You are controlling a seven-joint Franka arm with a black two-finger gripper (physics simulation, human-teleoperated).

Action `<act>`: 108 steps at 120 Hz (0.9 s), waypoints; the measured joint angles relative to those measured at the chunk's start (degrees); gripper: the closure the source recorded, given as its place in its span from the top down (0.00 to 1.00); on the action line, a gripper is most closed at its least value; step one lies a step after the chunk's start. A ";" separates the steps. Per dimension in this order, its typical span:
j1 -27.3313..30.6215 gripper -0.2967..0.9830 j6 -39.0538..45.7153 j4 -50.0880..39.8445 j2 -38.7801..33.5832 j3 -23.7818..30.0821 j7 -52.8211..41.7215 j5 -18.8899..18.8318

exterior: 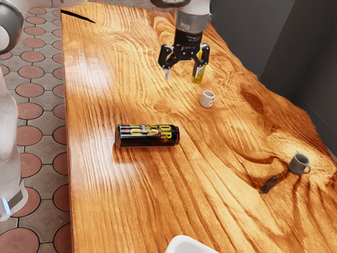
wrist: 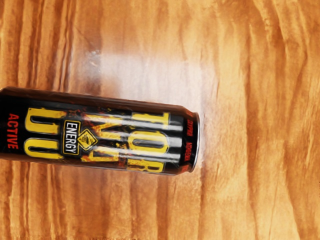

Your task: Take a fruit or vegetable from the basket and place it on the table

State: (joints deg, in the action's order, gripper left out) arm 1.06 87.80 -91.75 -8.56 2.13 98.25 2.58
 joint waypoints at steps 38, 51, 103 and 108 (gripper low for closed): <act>1.94 0.77 0.14 11.39 10.17 1.95 18.15 2.23; 2.40 0.77 1.60 13.67 12.28 4.23 22.23 4.97; -26.22 0.77 15.59 17.01 17.09 6.72 32.88 6.67; -27.56 0.77 16.22 16.89 17.15 6.74 33.52 6.64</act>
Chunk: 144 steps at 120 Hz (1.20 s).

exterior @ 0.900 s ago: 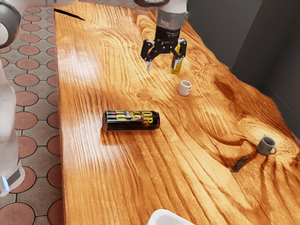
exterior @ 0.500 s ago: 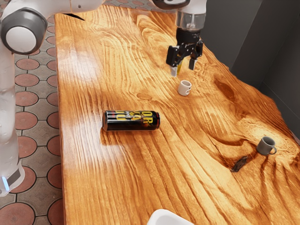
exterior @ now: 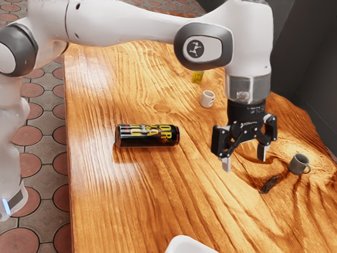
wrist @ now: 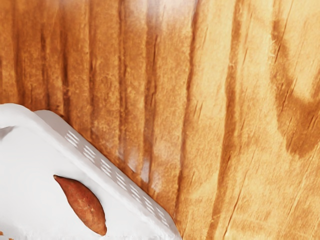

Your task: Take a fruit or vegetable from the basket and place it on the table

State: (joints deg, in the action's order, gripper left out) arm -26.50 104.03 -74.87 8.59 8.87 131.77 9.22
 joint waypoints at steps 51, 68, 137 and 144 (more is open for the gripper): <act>-8.71 0.77 13.46 -5.98 3.73 0.37 5.70 0.32; -10.78 0.77 15.95 -6.13 5.32 -2.47 8.54 -0.14; -17.66 0.77 10.62 -12.13 3.79 -8.60 21.41 -7.29; -17.89 0.77 11.98 -11.79 5.27 -7.31 22.12 -7.36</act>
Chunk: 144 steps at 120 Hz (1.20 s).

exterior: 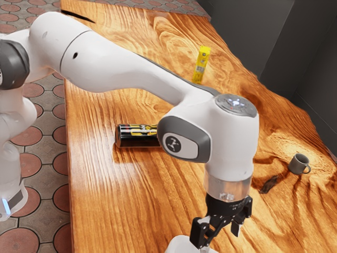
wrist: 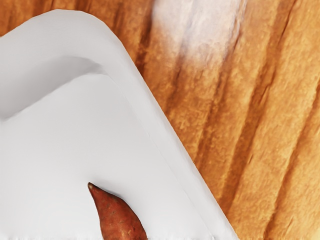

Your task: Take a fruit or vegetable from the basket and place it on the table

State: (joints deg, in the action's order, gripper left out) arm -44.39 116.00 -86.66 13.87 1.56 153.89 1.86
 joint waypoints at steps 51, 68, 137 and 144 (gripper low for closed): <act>4.25 0.77 10.51 2.76 7.76 4.46 -0.90 -0.08; 2.49 0.77 12.55 3.02 5.58 3.88 -1.42 -0.31; 0.87 0.77 15.89 3.05 7.46 6.85 -2.46 -0.02; 0.87 0.77 16.04 2.90 7.38 6.95 -2.51 -0.01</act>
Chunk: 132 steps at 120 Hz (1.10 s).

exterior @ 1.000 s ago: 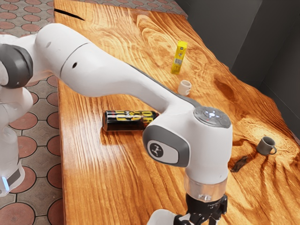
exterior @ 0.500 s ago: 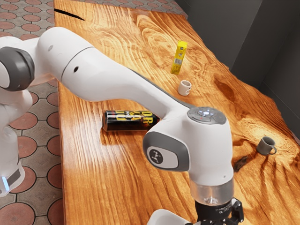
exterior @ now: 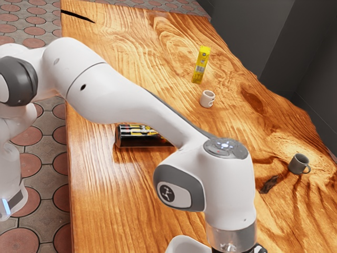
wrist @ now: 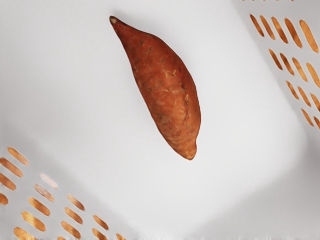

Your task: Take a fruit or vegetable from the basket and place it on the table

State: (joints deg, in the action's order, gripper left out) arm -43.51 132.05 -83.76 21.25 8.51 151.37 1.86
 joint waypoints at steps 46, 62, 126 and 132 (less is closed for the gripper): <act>1.57 0.77 2.20 -6.09 0.60 0.23 -0.38 1.86; 2.32 0.77 3.47 -5.84 1.84 0.76 -0.55 2.04; 5.34 0.73 7.36 -4.54 6.48 2.60 -8.09 4.39; 5.56 0.73 7.26 -4.22 6.91 2.85 -9.05 5.15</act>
State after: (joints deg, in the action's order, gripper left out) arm -37.95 139.31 -87.98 28.16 11.37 142.32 7.01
